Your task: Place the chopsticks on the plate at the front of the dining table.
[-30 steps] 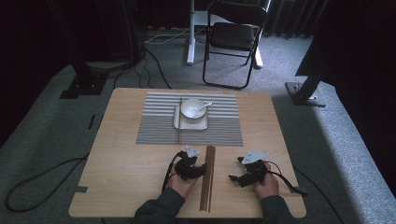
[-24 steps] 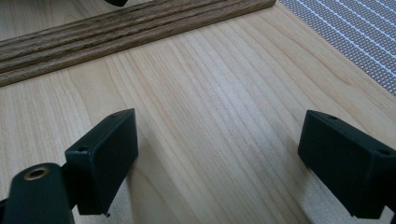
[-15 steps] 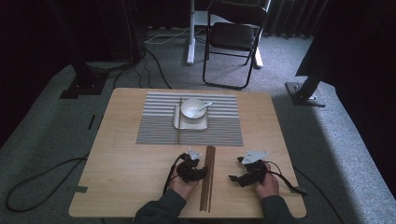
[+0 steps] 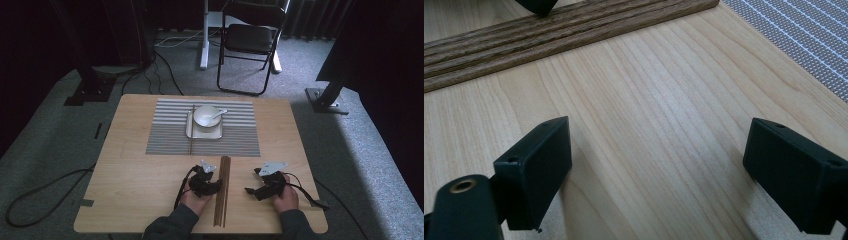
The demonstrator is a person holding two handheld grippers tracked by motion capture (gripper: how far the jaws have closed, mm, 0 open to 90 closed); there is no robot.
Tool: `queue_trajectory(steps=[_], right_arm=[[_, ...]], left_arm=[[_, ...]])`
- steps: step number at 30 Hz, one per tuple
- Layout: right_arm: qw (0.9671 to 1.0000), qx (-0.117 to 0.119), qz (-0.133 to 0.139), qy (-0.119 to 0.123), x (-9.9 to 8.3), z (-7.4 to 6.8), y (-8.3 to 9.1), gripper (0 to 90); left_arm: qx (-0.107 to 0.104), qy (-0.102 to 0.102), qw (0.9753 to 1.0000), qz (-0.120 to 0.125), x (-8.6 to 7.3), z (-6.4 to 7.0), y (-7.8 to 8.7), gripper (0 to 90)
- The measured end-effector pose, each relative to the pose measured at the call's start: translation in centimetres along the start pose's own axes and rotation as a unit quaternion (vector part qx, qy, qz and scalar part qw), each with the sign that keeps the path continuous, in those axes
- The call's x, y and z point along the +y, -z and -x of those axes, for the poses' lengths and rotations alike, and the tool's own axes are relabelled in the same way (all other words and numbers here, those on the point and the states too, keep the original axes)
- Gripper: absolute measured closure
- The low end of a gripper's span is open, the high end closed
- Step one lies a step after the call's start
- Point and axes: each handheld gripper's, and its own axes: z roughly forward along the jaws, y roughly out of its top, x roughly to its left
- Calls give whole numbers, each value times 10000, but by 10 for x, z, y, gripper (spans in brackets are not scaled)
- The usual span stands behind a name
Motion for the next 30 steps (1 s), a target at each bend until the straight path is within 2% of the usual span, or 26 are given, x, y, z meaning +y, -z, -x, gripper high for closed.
queue_trajectory(steps=[12,30], right_arm=[[10000,-1,-2,3,0,0,0,115],[10000,1,-1,3,0,0,0,115]], left_arm=[[40,-123,9999,-51,-2,6,2,532],[57,-125,9999,-46,-2,8,1,537]])
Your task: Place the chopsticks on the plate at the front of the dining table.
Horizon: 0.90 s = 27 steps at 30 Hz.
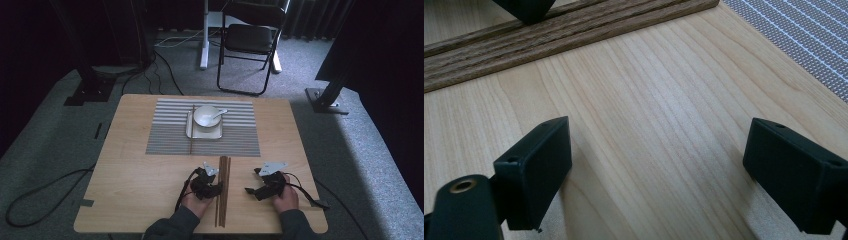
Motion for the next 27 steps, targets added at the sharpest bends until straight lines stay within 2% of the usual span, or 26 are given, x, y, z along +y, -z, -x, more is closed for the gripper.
queue_trajectory(steps=[9,19,23,25,27], right_arm=[[10000,2,-1,-2,0,0,0,115],[10000,-1,-1,-1,0,0,0,115],[10000,0,-1,0,0,0,0,115],[10000,1,0,1,0,0,0,115],[10000,-1,1,0,0,0,0,115]], left_arm=[[164,-2,9999,-18,1,-2,0,552],[165,-21,9999,-21,0,0,0,548],[150,-2,9998,-119,1,1,2,557],[195,-10,9997,-144,1,1,2,572],[326,-90,9993,-171,0,2,3,588]])
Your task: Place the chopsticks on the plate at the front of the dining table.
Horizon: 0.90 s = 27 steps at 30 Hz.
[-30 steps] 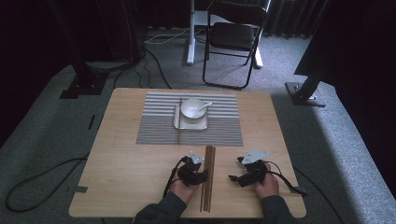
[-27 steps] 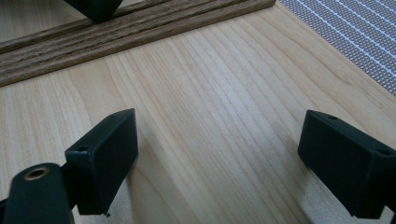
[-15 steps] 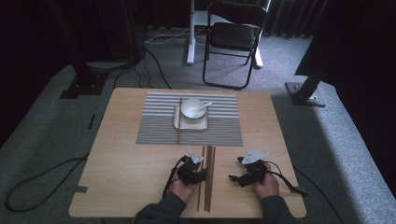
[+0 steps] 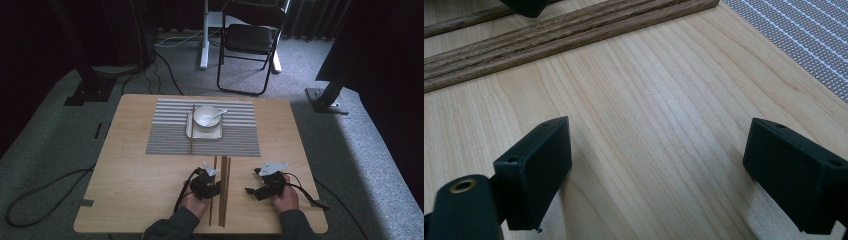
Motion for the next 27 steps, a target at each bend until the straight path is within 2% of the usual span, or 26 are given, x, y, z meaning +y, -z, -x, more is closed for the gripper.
queue_trajectory(steps=[6,12,22,27], right_arm=[[10000,-2,1,1,0,0,0,115],[10000,-1,0,2,0,0,0,115],[10000,0,0,4,0,0,0,115],[10000,0,-1,1,0,0,0,115]], left_arm=[[161,-210,9996,6,-1,1,1,649],[172,-241,9996,0,-2,0,1,658],[175,-78,9998,51,-6,-7,5,762],[268,57,9996,50,-8,-15,7,785]])
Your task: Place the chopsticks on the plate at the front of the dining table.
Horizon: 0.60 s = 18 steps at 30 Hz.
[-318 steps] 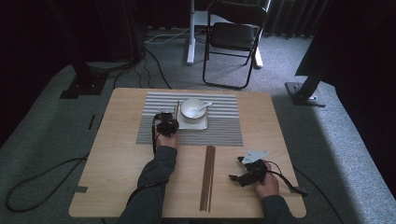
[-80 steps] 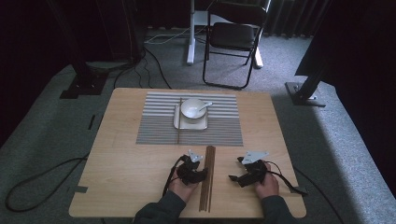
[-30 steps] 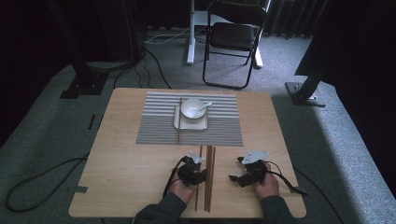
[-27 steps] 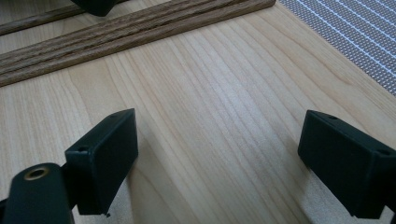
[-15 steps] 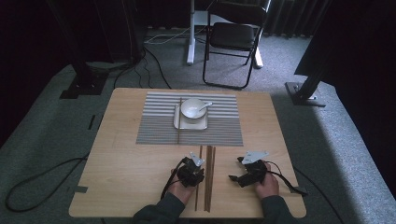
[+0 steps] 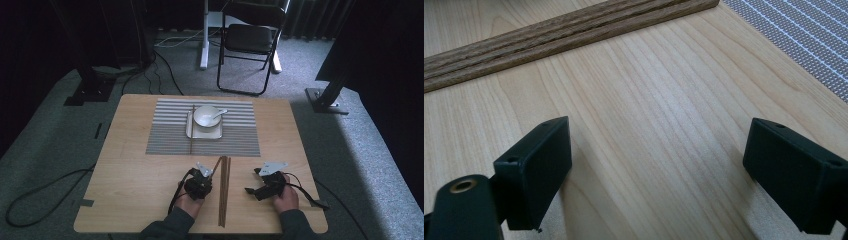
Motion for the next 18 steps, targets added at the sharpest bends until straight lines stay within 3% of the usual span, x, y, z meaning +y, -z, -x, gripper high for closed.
queue_trajectory(steps=[7,17,18], right_arm=[[10000,0,0,0,0,0,0,115],[10000,1,-1,-2,0,0,0,115],[10000,0,-1,-1,0,0,0,115]], left_arm=[[31,162,9999,-13,-1,-10,2,834],[-17,144,9999,-49,0,-14,2,843],[-119,208,9997,-9,1,-15,4,843]])
